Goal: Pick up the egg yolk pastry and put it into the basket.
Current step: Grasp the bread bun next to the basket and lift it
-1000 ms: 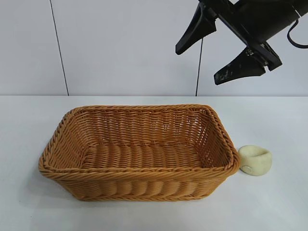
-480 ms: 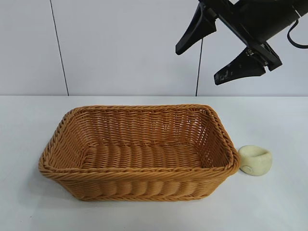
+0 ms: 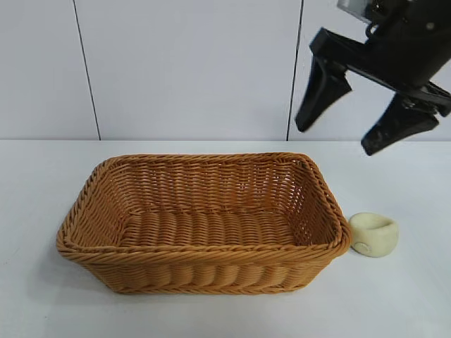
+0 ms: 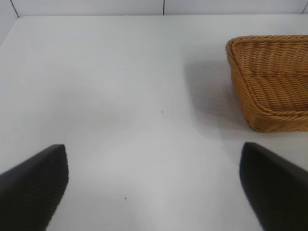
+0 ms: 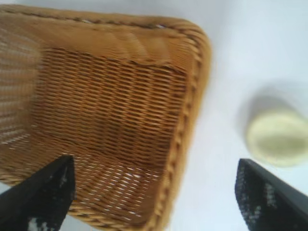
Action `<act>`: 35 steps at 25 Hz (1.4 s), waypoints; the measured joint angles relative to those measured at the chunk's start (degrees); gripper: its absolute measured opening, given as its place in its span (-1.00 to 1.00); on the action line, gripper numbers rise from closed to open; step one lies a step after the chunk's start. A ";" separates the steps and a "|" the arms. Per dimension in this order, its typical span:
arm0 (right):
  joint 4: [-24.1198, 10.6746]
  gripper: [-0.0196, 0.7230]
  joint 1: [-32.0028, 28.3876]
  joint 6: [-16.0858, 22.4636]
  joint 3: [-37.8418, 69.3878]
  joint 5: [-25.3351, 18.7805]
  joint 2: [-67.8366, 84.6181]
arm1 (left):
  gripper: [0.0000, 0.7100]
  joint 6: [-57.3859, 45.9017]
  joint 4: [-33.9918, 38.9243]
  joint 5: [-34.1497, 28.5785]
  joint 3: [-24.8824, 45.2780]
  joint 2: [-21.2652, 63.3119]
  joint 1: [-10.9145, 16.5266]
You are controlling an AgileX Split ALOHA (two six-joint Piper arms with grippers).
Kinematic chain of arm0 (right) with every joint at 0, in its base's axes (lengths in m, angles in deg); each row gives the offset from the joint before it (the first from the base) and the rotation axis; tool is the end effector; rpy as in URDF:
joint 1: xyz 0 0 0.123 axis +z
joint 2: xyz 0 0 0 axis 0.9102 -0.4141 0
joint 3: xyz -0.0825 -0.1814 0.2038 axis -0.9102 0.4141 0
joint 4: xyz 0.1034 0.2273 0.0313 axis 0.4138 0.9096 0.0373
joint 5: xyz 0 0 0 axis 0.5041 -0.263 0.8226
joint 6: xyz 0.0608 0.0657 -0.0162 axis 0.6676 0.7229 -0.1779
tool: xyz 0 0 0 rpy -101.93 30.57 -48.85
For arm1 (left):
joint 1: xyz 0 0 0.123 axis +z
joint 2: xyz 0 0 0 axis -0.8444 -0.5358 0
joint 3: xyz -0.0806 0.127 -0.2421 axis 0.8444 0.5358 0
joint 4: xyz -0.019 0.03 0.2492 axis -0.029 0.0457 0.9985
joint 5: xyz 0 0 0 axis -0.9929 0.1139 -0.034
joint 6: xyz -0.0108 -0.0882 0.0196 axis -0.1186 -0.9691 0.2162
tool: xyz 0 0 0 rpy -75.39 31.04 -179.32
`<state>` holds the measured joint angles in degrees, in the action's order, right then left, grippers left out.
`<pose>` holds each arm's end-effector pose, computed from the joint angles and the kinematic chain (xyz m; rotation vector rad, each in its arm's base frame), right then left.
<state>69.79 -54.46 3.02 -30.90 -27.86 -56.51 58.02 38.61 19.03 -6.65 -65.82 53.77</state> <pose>0.3162 0.0795 0.2368 -0.0631 2.8547 0.3506 -0.0056 -0.0001 0.2779 0.0312 2.0418 -0.0725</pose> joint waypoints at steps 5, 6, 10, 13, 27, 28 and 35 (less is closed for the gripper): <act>-12.40 0.79 -1.53 7.66 0.00 -1.16 0.00 | 0.95 0.00 0.00 0.00 0.00 0.00 0.00; -12.53 0.79 -2.39 7.80 0.00 -1.16 -0.05 | 0.95 0.06 0.00 0.00 0.00 0.00 0.00; -11.90 0.79 -5.02 7.13 -0.18 -1.01 -2.61 | 0.95 0.12 0.00 0.00 0.00 0.00 0.00; -9.44 0.79 -5.31 4.84 -0.18 -0.50 -6.60 | 0.95 0.12 0.00 0.00 0.00 0.00 0.00; -5.95 0.79 -5.31 4.31 -0.18 8.69 -21.66 | 0.95 0.12 0.00 0.00 0.06 0.00 0.00; -5.84 0.76 -5.31 4.31 -0.18 8.74 -21.73 | 0.95 0.12 0.00 0.00 0.06 0.00 0.00; -5.23 -0.44 -5.31 4.31 -0.19 8.79 -21.73 | 0.95 0.12 0.00 0.00 0.06 0.00 0.00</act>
<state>64.56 -59.77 7.33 -31.09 -19.07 -78.24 58.14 38.61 19.03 -6.59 -65.82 53.77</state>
